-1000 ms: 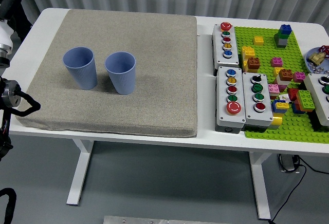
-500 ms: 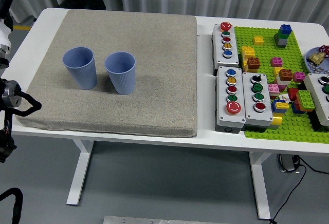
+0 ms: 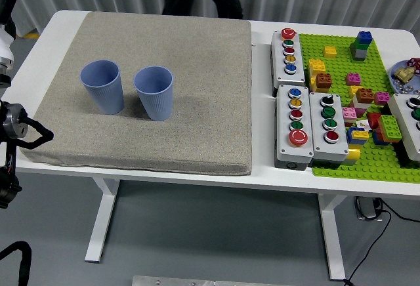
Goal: Pick cup pour cup place
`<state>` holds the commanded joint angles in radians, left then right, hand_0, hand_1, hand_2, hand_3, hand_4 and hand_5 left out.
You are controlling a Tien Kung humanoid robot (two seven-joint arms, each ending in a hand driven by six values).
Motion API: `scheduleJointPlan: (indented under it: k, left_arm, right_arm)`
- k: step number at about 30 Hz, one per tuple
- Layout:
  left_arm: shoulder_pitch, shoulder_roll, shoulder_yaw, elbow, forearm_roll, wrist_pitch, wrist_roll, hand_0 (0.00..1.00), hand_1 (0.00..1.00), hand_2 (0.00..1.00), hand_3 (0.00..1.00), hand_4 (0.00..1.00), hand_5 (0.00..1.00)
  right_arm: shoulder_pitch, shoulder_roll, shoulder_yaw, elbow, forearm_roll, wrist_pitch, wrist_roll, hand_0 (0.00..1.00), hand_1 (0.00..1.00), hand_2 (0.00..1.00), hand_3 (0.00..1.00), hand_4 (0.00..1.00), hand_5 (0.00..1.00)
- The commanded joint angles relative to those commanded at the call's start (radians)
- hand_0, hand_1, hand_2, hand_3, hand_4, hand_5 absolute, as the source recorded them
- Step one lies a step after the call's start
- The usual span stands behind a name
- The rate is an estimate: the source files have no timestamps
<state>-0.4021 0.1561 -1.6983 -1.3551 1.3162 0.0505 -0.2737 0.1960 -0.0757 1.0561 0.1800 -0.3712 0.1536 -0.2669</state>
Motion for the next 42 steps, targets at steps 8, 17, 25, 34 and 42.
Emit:
scheduleJointPlan:
  k: [8,17,25,34,42]
  left_arm:
    - [0.003,-0.003,-0.008,-0.016,0.066,-0.029,-0.005,0.977,0.964,0.998,0.998,0.923,0.2]
    - [0.007,-0.007,-0.007,-0.014,0.029,-0.027,-0.002,0.971,0.952,0.998,0.998,0.938,0.415]
    - [0.006,-0.008,-0.009,0.003,-0.076,-0.022,0.003,0.967,0.945,0.998,0.998,0.978,0.876]
    - [0.005,-0.01,-0.02,0.008,-0.063,-0.018,0.006,0.968,0.946,0.998,0.998,0.969,0.917]
    - [0.003,-0.013,-0.022,0.02,-0.068,-0.002,0.022,0.966,0.94,0.998,0.998,0.904,0.998]
  right_arm:
    - [-0.001,0.001,-0.005,0.0,0.003,0.0,-0.003,0.749,0.716,0.765,0.618,0.198,0.173]
    - [-0.005,0.003,-0.007,0.0,0.003,0.002,-0.005,0.749,0.716,0.765,0.617,0.197,0.174]
    - [-0.008,0.003,-0.008,0.0,0.001,0.003,-0.006,0.749,0.717,0.766,0.618,0.196,0.174]
    - [-0.004,0.002,-0.006,0.0,0.002,0.004,-0.006,0.749,0.717,0.766,0.617,0.195,0.174]
    - [-0.001,0.002,-0.005,0.0,0.001,0.004,-0.005,0.75,0.716,0.765,0.617,0.194,0.173]
